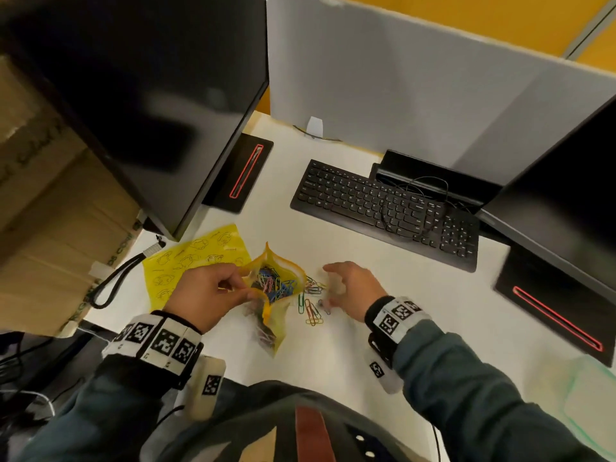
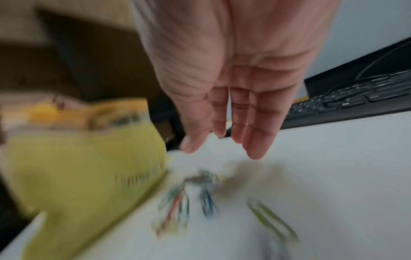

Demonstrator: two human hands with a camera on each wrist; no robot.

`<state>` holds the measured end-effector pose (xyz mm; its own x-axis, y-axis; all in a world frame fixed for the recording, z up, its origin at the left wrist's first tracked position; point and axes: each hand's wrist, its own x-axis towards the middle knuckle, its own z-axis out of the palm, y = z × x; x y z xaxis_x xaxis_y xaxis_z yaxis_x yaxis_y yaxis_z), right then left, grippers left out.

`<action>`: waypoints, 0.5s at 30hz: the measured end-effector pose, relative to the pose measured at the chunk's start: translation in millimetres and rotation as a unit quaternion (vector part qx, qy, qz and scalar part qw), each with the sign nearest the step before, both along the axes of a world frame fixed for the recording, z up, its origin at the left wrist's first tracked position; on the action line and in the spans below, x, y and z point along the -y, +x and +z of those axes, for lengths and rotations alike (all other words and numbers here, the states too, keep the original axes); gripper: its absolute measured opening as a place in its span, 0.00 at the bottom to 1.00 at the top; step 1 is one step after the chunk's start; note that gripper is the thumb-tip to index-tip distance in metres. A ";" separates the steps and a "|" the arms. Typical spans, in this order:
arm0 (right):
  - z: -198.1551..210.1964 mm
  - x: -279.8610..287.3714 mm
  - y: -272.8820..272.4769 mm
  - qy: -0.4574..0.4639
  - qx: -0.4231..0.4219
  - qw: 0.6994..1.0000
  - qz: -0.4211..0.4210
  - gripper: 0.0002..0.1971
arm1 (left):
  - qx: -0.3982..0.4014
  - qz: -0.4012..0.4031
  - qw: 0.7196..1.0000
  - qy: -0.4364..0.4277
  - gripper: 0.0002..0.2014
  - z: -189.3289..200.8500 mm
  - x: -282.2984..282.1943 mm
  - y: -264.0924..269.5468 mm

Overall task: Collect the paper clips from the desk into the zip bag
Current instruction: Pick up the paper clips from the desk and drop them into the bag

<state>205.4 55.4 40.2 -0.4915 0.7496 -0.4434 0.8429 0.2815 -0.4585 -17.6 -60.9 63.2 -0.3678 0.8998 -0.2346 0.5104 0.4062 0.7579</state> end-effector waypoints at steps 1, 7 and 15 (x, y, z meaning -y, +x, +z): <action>-7.6 5.3 -0.7 -0.019 0.026 0.998 0.049 0.37 | 0.005 0.006 1.000 0.002 0.09 -0.2 1.8 -1.5; -30.4 18.3 -15.7 0.049 0.049 0.988 0.136 0.31 | 0.020 0.026 0.999 -0.004 0.08 -2.1 10.5 -7.3; -26.3 21.3 -22.2 0.082 0.066 0.984 0.144 0.15 | 0.013 0.031 0.999 -0.005 0.07 -6.8 16.1 -10.9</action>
<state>183.2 34.1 13.9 -0.6401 0.6540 -0.4033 0.7666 0.5784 -0.2787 -28.5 -77.0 56.5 -0.4156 0.8733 -0.2544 0.4642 0.4441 0.7663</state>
